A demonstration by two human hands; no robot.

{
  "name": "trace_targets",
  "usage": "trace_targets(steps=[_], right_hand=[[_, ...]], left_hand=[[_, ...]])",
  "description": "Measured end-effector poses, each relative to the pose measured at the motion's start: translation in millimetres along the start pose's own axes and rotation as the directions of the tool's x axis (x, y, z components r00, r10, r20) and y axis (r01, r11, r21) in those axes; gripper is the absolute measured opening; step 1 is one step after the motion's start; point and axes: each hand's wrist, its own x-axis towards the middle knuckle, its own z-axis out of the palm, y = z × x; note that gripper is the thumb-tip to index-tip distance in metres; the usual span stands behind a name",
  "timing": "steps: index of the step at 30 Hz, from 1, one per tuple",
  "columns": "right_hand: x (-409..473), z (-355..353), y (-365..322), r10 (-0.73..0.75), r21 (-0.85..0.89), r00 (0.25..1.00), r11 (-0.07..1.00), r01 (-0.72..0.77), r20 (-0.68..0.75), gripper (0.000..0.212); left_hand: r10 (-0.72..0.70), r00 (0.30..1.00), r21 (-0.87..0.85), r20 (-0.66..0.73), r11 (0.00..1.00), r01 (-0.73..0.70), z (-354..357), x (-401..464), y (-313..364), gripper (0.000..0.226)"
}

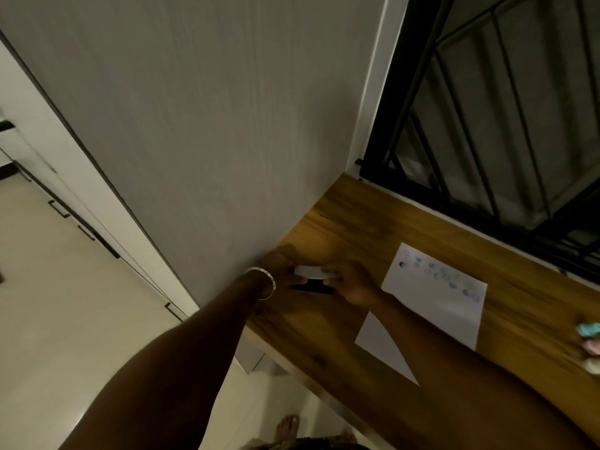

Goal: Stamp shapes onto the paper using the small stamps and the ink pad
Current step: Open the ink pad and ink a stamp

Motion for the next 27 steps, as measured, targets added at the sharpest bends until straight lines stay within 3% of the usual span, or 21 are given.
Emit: trace_targets(steps=[6,19,21,24,27], right_hand=[[1.3,1.8,-11.8,0.052,-0.023,0.987,0.998,-0.056,-0.151,0.029],[13.4,15.9,-13.8,0.227,0.149,0.922,0.971,-0.188,-0.313,0.03],[14.3,15.6,-16.1,0.239,0.174,0.92,0.966,-0.192,-0.311,0.032],[13.0,17.3,-15.6,0.239,0.175,0.924,0.965,-0.194,-0.297,0.034],[11.6,18.3,-13.1,0.259,0.208,0.925,0.956,-0.205,-0.278,0.031]], left_hand=[[-0.207,0.969,-0.329,-0.133,0.932,0.154,3.9,0.0,7.0,0.034],[-0.231,0.945,-0.554,-0.231,0.83,0.067,14.4,-7.2,9.0,0.037],[-0.219,0.944,-0.487,-0.245,0.87,0.075,15.5,-7.4,6.6,0.035],[-0.113,0.972,-0.252,-0.205,0.966,0.059,14.7,-9.1,1.7,0.047],[-0.011,0.992,-0.209,-0.125,0.978,-0.015,12.5,-11.0,-2.4,0.062]])
